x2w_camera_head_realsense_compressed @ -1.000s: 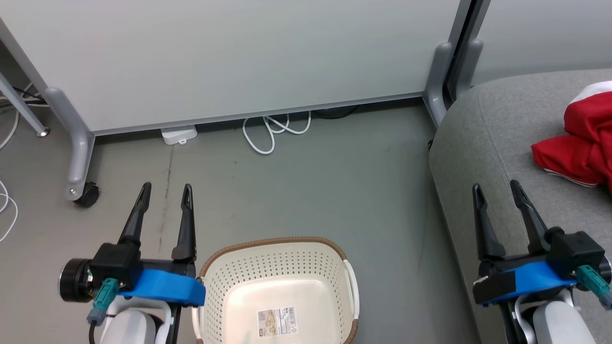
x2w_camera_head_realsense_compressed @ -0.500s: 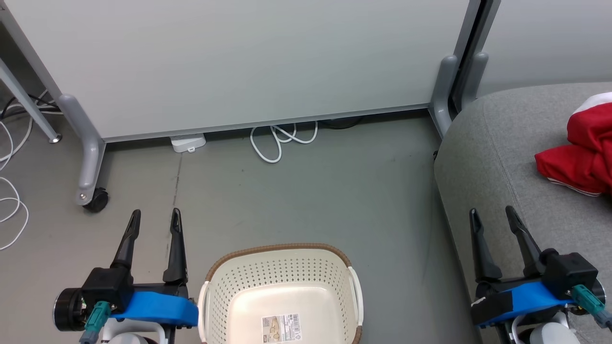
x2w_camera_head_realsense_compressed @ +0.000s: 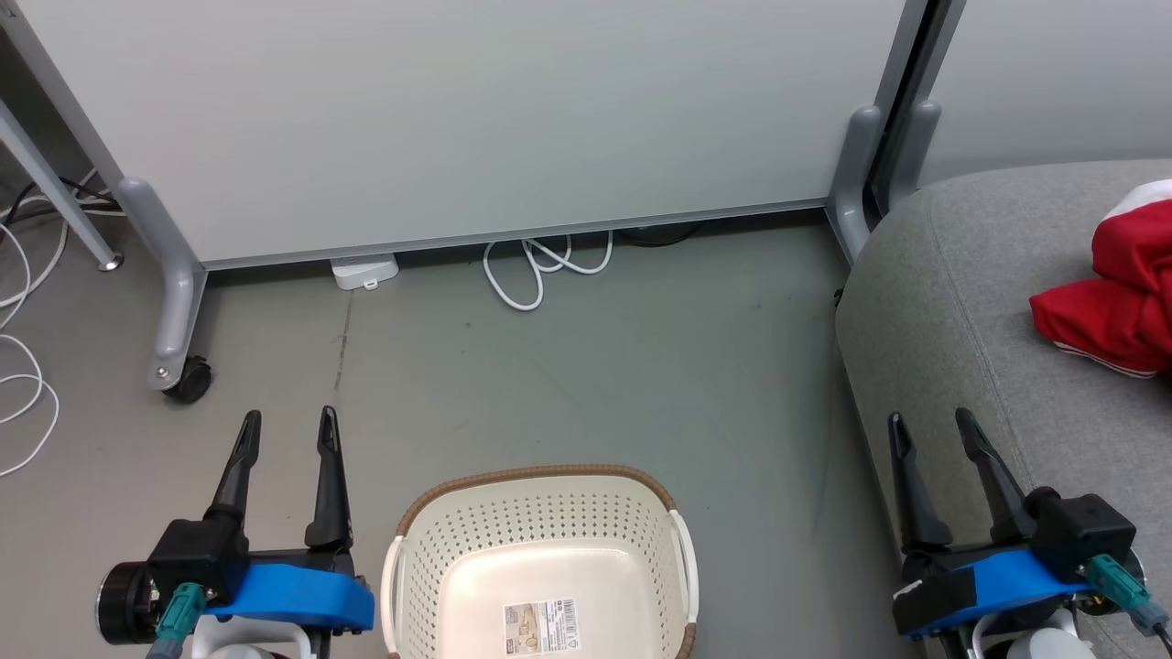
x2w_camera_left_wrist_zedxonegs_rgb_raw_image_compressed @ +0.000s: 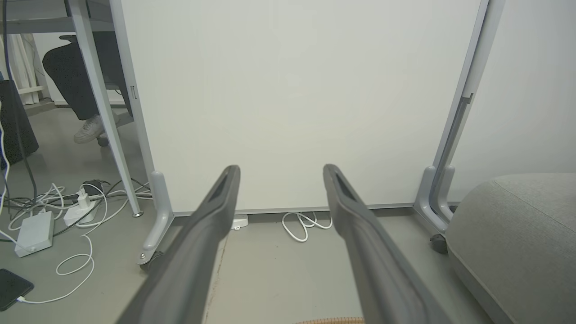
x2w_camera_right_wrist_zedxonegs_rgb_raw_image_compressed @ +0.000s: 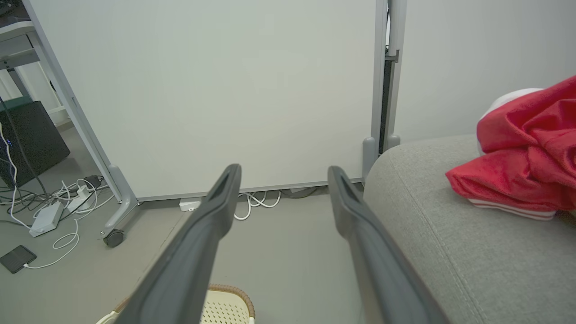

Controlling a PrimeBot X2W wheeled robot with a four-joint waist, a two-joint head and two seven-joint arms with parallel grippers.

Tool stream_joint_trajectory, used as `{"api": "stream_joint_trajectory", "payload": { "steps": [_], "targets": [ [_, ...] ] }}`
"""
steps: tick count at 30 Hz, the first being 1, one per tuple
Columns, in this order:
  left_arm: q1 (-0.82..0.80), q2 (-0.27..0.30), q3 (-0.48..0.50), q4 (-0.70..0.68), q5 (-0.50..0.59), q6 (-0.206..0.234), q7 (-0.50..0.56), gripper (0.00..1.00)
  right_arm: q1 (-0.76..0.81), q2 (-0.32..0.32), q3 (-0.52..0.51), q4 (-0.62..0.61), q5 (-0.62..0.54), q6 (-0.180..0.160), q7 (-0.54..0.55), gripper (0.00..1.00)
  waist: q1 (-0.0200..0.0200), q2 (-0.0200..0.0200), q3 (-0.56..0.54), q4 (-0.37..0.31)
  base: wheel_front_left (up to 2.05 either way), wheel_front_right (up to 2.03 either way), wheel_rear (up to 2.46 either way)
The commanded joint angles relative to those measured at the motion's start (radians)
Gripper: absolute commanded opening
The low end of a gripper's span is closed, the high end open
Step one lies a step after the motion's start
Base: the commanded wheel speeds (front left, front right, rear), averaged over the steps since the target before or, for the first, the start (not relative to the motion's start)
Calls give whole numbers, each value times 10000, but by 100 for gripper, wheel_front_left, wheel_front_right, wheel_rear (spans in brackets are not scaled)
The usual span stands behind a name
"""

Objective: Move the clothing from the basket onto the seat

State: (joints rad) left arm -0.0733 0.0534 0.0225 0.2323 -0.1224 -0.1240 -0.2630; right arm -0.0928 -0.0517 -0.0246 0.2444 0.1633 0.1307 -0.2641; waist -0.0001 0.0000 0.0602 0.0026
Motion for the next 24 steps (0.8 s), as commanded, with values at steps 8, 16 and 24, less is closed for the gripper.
{"api": "stream_joint_trajectory", "payload": {
  "steps": [8,16,24],
  "targets": [
    [-6,-17,8,111,91,0,4,0,2,2,13,35,3,0,0,0,1,0,90,6,0,0,0],
    [175,-45,100,553,-690,-4,318,0,61,15,-55,424,773,0,228,0,2,0,68,5,0,0,0],
    [109,-41,180,478,-2284,-7,690,0,25,14,-148,367,2306,0,623,0,2,0,23,3,0,0,0]
  ]
}}
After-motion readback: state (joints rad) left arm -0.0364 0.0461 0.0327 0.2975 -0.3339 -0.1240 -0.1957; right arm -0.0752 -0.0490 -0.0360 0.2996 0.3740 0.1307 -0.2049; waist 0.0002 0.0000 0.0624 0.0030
